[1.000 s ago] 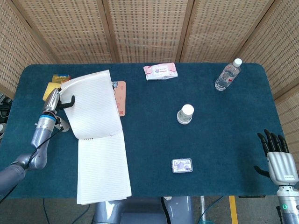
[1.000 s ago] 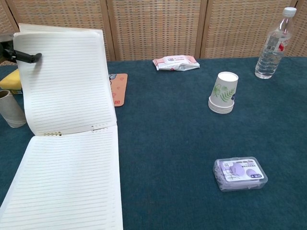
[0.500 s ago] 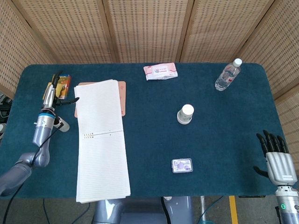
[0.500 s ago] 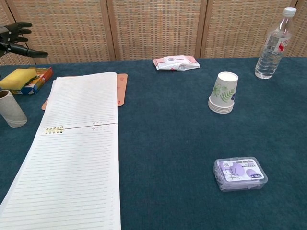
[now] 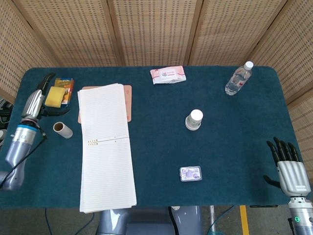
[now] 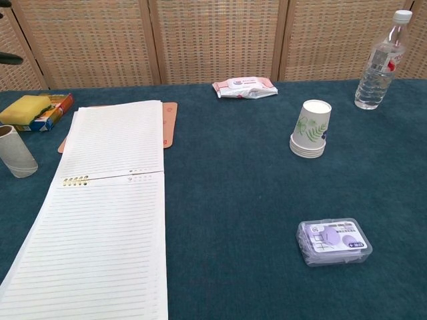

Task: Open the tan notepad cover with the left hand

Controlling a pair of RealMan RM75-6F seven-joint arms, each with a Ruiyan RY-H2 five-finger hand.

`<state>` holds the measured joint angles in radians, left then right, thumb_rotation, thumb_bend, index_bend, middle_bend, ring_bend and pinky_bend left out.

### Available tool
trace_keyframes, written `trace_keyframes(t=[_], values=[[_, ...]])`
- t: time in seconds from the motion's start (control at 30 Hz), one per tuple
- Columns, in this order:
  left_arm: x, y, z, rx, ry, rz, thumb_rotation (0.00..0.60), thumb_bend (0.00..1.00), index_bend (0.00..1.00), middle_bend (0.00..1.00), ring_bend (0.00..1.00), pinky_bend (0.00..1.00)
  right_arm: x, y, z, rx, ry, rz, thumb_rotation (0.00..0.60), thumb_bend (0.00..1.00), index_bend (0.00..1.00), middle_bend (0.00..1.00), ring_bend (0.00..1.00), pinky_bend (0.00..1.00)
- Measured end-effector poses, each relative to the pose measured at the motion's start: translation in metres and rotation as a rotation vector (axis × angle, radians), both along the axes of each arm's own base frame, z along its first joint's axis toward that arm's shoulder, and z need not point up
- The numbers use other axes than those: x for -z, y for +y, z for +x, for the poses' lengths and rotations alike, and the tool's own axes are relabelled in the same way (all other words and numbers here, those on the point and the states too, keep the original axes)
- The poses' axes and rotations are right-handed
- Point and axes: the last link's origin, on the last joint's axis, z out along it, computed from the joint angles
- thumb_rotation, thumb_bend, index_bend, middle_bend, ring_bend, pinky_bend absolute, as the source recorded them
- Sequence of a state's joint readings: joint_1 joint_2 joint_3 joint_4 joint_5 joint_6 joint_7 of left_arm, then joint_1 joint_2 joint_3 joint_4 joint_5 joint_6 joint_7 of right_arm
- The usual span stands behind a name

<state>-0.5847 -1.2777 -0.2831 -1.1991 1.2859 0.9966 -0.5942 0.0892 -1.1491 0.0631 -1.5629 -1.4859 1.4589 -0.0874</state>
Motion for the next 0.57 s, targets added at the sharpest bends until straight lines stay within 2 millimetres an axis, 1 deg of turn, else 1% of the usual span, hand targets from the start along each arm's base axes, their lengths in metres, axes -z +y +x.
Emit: trace_keyframes(t=[0.03,0.13,0.17,0.23,0.27,0.4,0.47,0.57], values=[[-0.004,-0.009,-0.002,0.004,0.047,0.000,0.600,0.00,0.00,0.00,0.00,0.00,-0.001,0.000,0.000,0.000,-0.003,-0.001,0.600,0.00,0.00,0.00,0.00,0.00],[-0.011,-0.047,-0.010,0.008,0.193,0.003,0.600,0.00,0.00,0.00,0.00,0.00,-0.002,0.001,-0.002,0.001,-0.008,-0.002,0.600,0.00,0.00,0.00,0.00,0.00],[-0.011,-0.064,-0.011,0.008,0.241,0.003,0.600,0.00,0.00,0.00,0.00,0.00,-0.002,0.001,-0.003,0.003,-0.008,-0.002,0.600,0.00,0.00,0.00,0.00,0.00],[-0.011,-0.091,-0.011,0.004,0.304,0.004,0.600,0.00,0.00,0.00,0.00,0.00,-0.003,0.001,-0.003,0.004,-0.008,-0.001,0.600,0.00,0.00,0.00,0.00,0.00],[-0.011,-0.109,-0.012,-0.003,0.343,0.005,0.600,0.00,0.00,0.00,0.00,0.00,-0.003,0.000,-0.003,0.004,-0.007,-0.001,0.600,0.00,0.00,0.00,0.00,0.00],[-0.010,-0.166,-0.019,-0.049,0.441,0.004,0.600,0.00,0.00,0.00,0.00,0.00,-0.004,0.000,-0.003,0.000,0.000,-0.009,0.600,0.00,0.00,0.00,0.00,0.00],[-0.006,-0.189,-0.020,-0.069,0.471,-0.006,0.600,0.00,0.00,0.00,0.00,0.00,-0.005,0.000,-0.004,0.000,0.000,-0.014,0.600,0.00,0.00,0.00,0.00,0.00],[0.001,-0.208,-0.017,-0.071,0.477,-0.011,0.600,0.00,0.00,0.00,0.00,0.00,-0.006,0.000,-0.005,-0.001,-0.006,-0.021,0.600,0.00,0.00,0.00,0.00,0.00]])
